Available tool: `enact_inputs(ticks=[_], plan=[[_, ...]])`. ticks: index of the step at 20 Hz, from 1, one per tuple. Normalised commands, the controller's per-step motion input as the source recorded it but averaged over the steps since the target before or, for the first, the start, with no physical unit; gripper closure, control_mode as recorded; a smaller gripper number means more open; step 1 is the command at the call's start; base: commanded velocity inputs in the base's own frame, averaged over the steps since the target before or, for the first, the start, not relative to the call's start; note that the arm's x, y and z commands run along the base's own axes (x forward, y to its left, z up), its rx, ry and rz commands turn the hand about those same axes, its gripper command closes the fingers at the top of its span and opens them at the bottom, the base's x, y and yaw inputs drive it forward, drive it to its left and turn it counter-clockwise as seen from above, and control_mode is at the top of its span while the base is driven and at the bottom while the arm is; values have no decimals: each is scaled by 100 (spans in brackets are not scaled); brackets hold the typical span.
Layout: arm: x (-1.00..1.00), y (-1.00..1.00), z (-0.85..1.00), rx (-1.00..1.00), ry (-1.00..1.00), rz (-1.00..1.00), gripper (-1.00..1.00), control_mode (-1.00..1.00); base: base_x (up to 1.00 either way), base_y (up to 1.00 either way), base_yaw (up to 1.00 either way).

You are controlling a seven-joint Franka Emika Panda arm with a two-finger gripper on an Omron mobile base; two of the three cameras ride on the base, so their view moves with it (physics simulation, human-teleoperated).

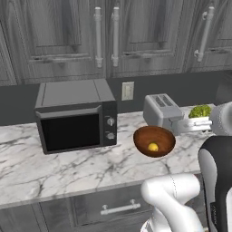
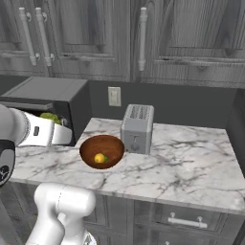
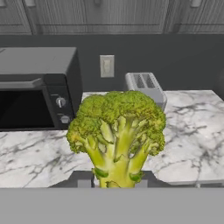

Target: Take the lemon wedge, broccoli, and lemon from the freezer and place them in the bowl on the counter.

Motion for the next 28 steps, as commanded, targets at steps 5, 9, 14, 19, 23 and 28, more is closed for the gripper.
enact_inputs(ticks=[5,9,14,19,23,28], plan=[[18,-4,-15,0,6,0,100,-100,28,-5,0],[34,-22,-59,1,32,0,100,-100,0,0,0],[50,-22,-46,0,16,2,100,-100,0,0,0],[53,-2,-42,0,7,3,100,-100,0,0,0],[47,0,-62,0,3,1,100,-100,0,0,0],[64,0,-58,0,1,3,100,-100,0,0,0]])
